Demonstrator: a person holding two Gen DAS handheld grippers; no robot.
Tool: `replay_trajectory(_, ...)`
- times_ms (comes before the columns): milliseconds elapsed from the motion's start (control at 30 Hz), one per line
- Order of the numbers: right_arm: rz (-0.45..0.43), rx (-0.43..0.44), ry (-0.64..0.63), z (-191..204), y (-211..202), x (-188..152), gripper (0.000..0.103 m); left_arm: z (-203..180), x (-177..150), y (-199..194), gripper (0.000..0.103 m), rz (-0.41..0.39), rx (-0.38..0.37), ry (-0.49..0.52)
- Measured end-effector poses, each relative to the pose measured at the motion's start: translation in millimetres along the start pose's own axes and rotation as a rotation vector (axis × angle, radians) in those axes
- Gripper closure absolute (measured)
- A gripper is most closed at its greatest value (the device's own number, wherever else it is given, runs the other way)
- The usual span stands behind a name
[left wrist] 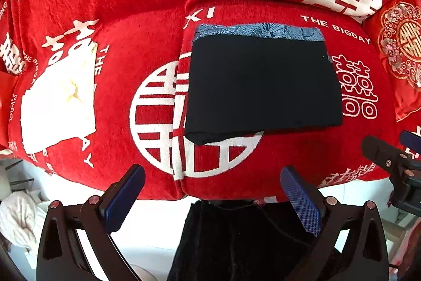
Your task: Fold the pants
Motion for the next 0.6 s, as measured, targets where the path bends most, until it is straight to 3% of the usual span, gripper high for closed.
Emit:
replay_trajectory(300,0.013,-0.027,-0.052,-2,19,4,0.0,-8,0,24,0.0,0.035,0.03,-0.027)
replay_trajectory(600,0.011,-0.027,-0.056,-2,23,10,0.0,-12,6,24,0.0,0.024,0.039,-0.026)
Point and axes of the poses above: each gripper's, at about its wrist camera, not at the fingertips, and y roughly the way its jaws point, z to its left, x to its top, the point moved 1 cm from there along y, roughly the way its jaws point, and after that the axes turned 10 degrees about -x, right-handed, at the moved point
